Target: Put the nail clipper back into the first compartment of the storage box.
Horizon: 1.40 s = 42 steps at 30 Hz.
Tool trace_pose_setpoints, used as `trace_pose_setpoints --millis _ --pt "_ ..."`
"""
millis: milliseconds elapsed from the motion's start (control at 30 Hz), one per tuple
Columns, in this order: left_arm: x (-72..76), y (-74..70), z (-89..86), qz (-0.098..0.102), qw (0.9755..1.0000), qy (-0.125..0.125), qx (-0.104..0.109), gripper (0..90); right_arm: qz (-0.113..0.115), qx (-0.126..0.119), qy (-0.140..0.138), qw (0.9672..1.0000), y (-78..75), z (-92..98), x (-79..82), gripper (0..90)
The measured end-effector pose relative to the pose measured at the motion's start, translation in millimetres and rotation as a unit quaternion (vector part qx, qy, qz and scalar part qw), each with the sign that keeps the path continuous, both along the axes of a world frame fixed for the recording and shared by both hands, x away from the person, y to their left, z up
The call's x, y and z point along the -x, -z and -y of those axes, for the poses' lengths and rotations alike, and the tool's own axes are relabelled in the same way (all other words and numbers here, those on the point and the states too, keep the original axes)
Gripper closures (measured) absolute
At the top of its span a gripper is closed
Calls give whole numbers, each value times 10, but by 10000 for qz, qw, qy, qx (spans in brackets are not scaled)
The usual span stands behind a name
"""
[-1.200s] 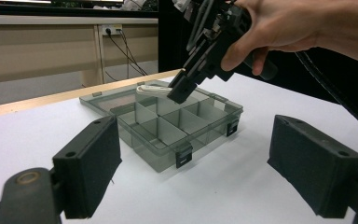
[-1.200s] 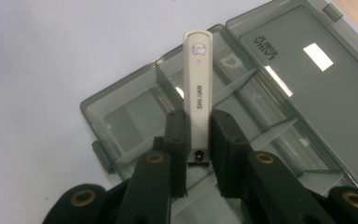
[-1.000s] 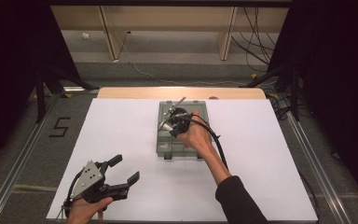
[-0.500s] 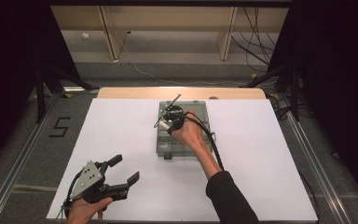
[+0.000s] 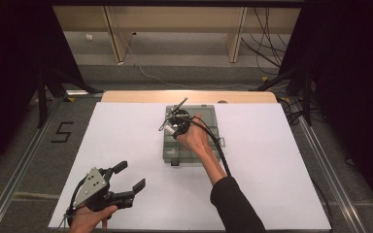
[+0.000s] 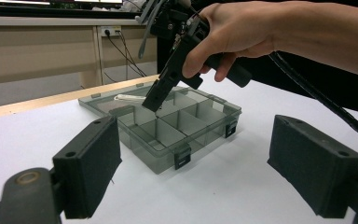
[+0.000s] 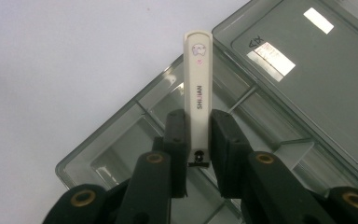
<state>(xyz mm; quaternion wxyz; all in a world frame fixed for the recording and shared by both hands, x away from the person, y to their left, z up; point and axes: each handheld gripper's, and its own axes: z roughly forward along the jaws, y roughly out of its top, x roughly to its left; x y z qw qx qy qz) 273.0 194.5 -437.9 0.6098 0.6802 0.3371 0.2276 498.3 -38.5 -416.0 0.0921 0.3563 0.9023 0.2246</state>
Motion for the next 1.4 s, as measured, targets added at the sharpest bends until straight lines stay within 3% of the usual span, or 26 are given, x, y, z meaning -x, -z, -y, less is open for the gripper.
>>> trace_pose_setpoints --millis 467,1400 --pt "2 -4 -3 -4 10000 0 26 161 -41 145 64 9999 21 -84 -29 774" --pt "3 -6 -2 -2 10000 0 28 160 -155 90 202 9996 58 -106 -50 754"
